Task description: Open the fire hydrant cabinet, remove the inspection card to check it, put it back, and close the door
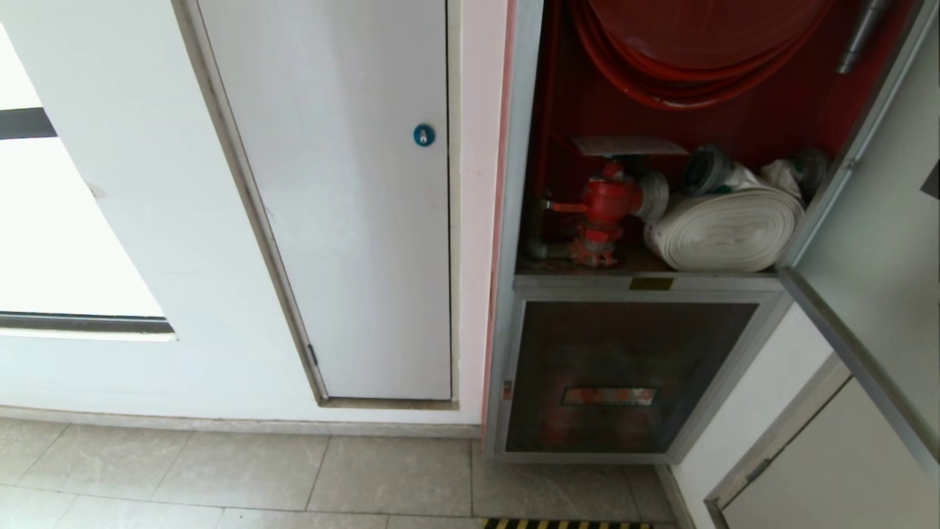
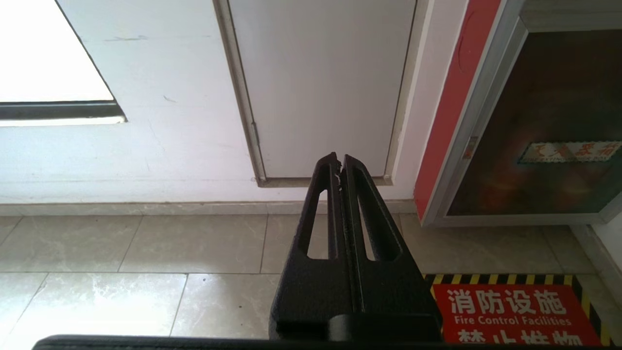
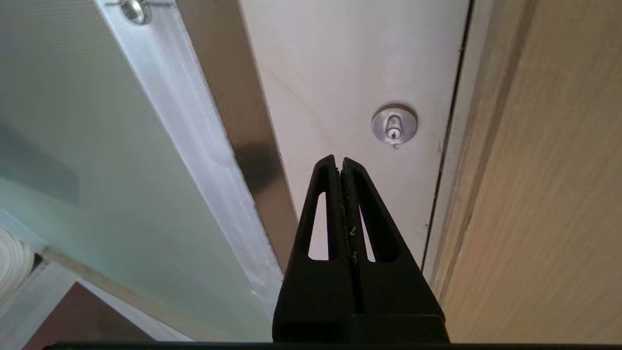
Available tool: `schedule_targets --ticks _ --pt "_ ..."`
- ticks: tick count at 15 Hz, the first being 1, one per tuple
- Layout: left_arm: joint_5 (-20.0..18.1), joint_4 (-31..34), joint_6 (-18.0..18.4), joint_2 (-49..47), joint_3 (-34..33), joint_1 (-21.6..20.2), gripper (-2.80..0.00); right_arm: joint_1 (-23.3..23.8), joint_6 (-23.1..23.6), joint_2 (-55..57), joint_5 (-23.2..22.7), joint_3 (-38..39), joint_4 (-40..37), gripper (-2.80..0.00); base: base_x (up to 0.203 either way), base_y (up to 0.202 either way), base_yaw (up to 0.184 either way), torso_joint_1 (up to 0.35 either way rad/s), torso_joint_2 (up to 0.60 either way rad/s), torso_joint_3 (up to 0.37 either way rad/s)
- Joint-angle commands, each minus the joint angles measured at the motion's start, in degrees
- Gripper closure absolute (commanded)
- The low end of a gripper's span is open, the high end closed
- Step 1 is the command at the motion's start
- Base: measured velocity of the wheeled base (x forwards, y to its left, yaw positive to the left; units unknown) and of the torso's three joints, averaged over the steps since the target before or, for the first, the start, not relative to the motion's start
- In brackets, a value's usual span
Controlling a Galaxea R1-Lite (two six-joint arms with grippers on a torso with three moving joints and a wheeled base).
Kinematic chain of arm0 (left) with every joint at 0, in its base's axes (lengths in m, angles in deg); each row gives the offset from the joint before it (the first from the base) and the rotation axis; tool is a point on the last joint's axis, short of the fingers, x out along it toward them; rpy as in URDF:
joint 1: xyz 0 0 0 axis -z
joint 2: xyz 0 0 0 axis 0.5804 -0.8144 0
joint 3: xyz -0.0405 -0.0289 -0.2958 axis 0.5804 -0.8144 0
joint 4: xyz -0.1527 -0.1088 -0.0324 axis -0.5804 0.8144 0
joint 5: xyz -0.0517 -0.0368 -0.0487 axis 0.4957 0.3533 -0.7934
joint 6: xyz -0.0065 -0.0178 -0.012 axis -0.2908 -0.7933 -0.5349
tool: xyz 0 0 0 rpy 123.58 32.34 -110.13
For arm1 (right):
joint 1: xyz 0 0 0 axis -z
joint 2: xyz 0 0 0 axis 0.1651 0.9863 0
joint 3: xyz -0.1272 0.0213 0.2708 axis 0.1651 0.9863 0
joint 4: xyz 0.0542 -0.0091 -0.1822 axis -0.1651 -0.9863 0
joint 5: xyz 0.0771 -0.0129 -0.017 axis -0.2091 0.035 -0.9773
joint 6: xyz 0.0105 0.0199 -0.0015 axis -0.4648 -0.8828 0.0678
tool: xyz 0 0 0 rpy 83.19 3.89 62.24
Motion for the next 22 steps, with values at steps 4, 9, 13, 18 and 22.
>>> schedule_targets --ticks 4,9,13,18,22 --pt "0.00 -0.02 0.01 -0.07 0.00 -0.02 0.00 -0.13 -0.07 0.15 -3.13 0.57 -0.11 0.00 0.000 0.000 0.000 0.000 0.00 0.000" --pt "0.00 0.02 0.01 -0.07 0.00 -0.02 0.00 -0.66 -0.05 -0.80 -3.57 1.25 -0.12 0.00 0.000 0.000 0.000 0.000 0.00 0.000" --pt "-0.01 -0.06 0.01 -0.07 0.00 -0.02 0.00 -2.76 0.15 -2.64 -3.57 2.04 -0.20 0.00 0.000 0.000 0.000 0.000 0.00 0.000" --pt "0.00 0.02 0.01 -0.07 0.00 -0.02 0.00 -6.17 0.69 -5.58 -3.48 3.77 -0.20 0.00 0.000 0.000 0.000 0.000 0.00 0.000" --pt "-0.05 0.02 0.01 -0.07 0.00 -0.02 0.00 -8.46 1.60 -8.50 -3.48 5.31 -0.28 0.00 0.000 0.000 0.000 0.000 0.00 0.000"
